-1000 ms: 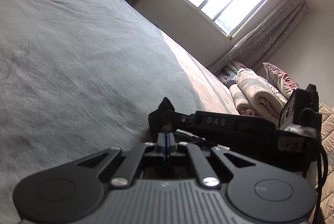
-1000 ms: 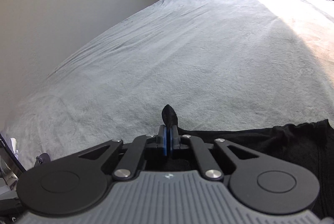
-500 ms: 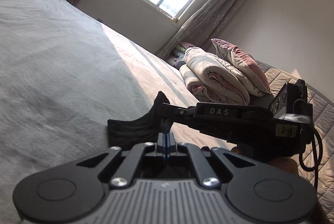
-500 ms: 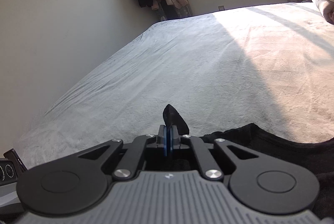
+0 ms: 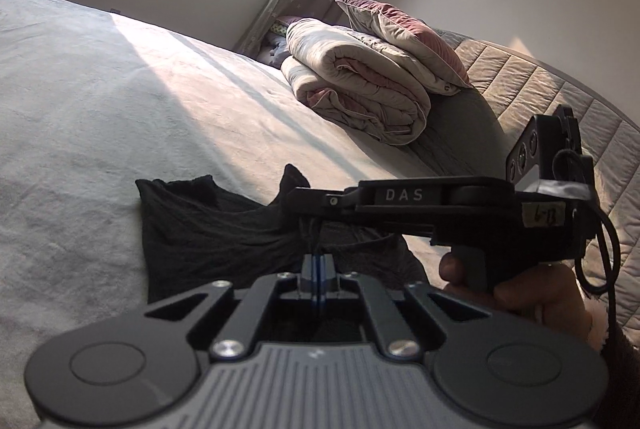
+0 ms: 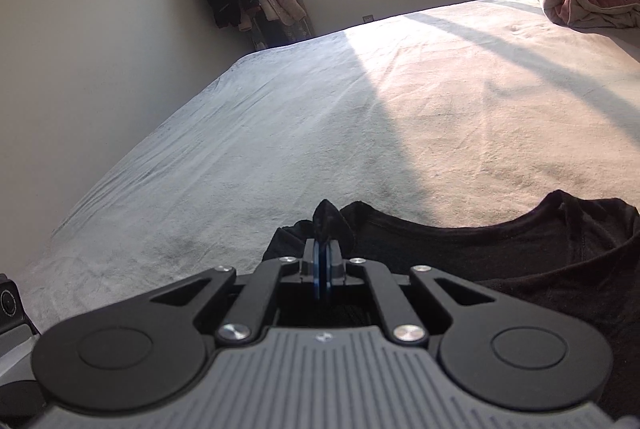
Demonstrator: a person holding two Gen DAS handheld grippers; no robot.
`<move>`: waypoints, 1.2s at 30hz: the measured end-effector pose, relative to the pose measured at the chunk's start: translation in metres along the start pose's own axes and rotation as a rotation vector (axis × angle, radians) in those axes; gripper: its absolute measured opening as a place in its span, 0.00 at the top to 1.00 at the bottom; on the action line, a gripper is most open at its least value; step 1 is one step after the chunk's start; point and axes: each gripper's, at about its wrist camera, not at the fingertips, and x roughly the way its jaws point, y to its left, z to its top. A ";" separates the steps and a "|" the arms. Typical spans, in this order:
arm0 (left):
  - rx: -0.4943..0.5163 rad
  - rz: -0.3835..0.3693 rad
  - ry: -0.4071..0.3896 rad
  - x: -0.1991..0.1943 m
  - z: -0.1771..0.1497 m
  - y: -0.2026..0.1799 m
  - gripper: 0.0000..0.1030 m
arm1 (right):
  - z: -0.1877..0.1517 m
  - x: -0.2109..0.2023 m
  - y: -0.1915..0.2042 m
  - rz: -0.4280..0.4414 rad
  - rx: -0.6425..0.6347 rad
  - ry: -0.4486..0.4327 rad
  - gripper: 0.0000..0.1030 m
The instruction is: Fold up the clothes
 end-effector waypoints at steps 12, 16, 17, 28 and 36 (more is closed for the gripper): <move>0.010 0.002 0.060 0.001 -0.007 0.005 0.98 | -0.022 0.006 -0.050 -0.098 0.084 0.066 0.95; -0.034 0.043 0.042 -0.009 -0.006 0.023 0.98 | -0.025 0.000 -0.063 -0.116 0.135 0.074 0.85; -0.042 0.056 0.051 -0.008 -0.007 0.026 0.98 | -0.025 -0.003 -0.064 -0.113 0.145 0.074 0.85; -0.078 0.147 0.075 -0.009 -0.009 0.041 0.98 | -0.045 -0.026 -0.042 -0.045 0.147 0.143 0.62; -0.209 0.220 0.130 -0.011 -0.012 0.049 0.94 | -0.065 -0.018 -0.020 -0.131 0.059 0.168 0.99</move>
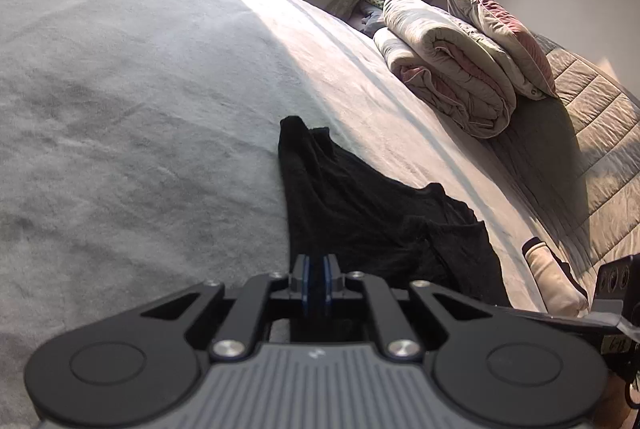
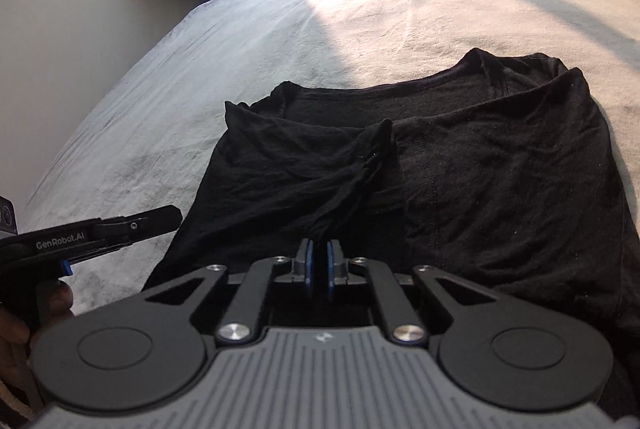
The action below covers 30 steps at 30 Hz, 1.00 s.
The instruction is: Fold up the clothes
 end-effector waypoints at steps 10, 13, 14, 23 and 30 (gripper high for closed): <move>-0.049 0.085 0.102 -0.032 -0.014 -0.004 0.75 | -0.005 -0.082 -0.027 -0.053 0.087 -0.050 0.64; -0.014 0.118 0.141 -0.041 -0.025 -0.014 0.74 | -0.022 -0.112 -0.042 -0.115 0.087 -0.049 0.64; -0.003 0.130 0.151 -0.045 -0.030 -0.017 0.74 | -0.029 -0.120 -0.048 -0.134 0.092 -0.049 0.64; 0.100 0.199 0.219 -0.082 -0.083 -0.045 0.74 | -0.100 -0.179 -0.076 -0.263 0.119 -0.019 0.64; 0.196 0.226 0.266 -0.119 -0.132 -0.065 0.74 | -0.156 -0.219 -0.082 -0.265 0.156 -0.003 0.64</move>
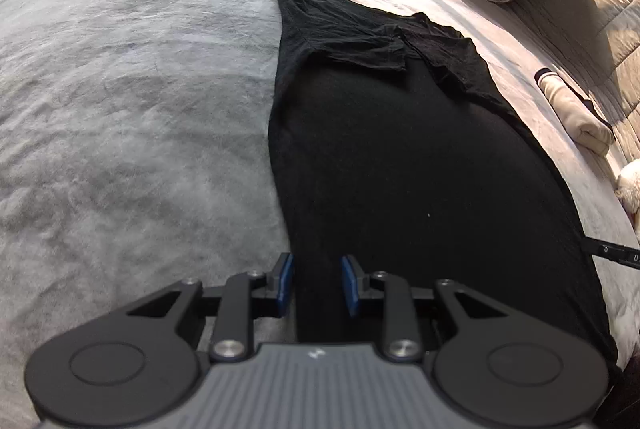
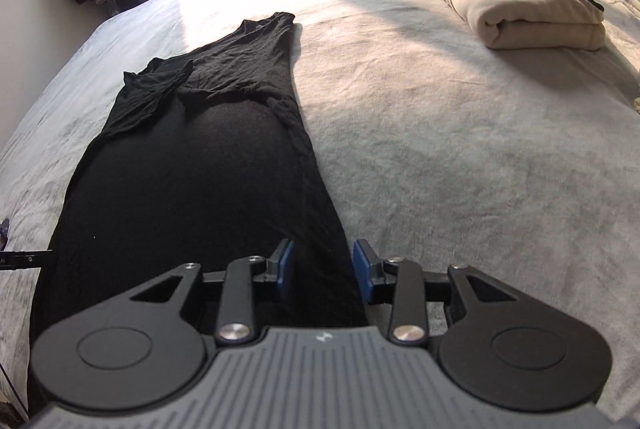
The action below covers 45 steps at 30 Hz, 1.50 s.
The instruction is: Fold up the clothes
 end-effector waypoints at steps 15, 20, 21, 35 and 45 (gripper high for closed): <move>0.130 0.009 0.041 -0.061 -0.110 -0.024 0.74 | -0.086 -0.070 -0.031 0.069 0.016 0.031 0.64; 0.069 -0.060 0.050 -0.074 -0.129 -0.012 0.74 | -0.101 -0.083 -0.042 0.138 0.042 0.055 0.64; 0.052 -0.076 0.050 -0.075 -0.131 -0.009 0.74 | -0.103 -0.084 -0.046 0.157 0.057 0.060 0.64; -0.149 -0.306 0.081 -0.066 -0.142 0.023 0.74 | -0.112 -0.086 -0.088 0.388 0.313 0.125 0.59; -0.284 -0.531 0.096 -0.046 -0.145 0.050 0.72 | -0.102 -0.068 -0.091 0.504 0.362 0.183 0.51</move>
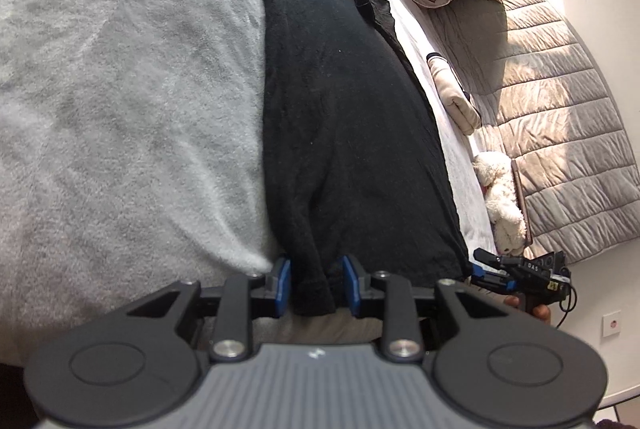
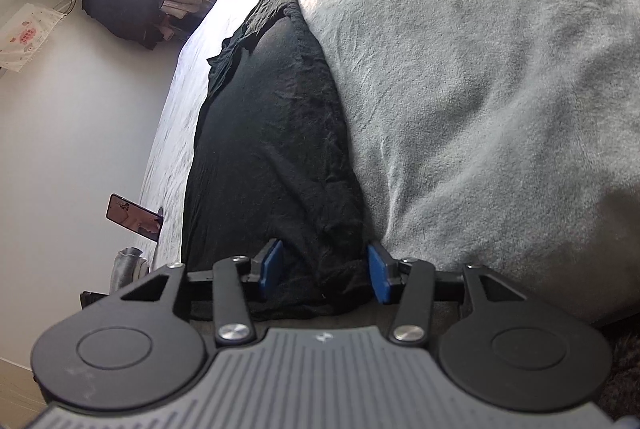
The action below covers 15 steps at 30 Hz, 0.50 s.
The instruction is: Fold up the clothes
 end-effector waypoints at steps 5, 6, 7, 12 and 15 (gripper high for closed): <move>-0.001 -0.041 0.013 0.007 0.003 -0.001 0.70 | 0.003 0.009 0.006 0.006 -0.045 0.037 0.51; 0.010 -0.041 0.016 0.008 0.003 -0.004 0.69 | 0.003 0.011 0.007 0.007 -0.056 0.046 0.51; 0.025 -0.040 0.019 0.010 0.004 -0.007 0.69 | 0.004 0.013 0.009 0.005 -0.067 0.053 0.51; 0.044 -0.057 0.023 0.017 0.004 -0.011 0.73 | 0.002 0.024 0.022 -0.020 -0.159 0.087 0.55; 0.037 -0.057 0.029 0.021 0.005 -0.010 0.94 | 0.002 0.030 0.027 -0.048 -0.177 0.121 0.85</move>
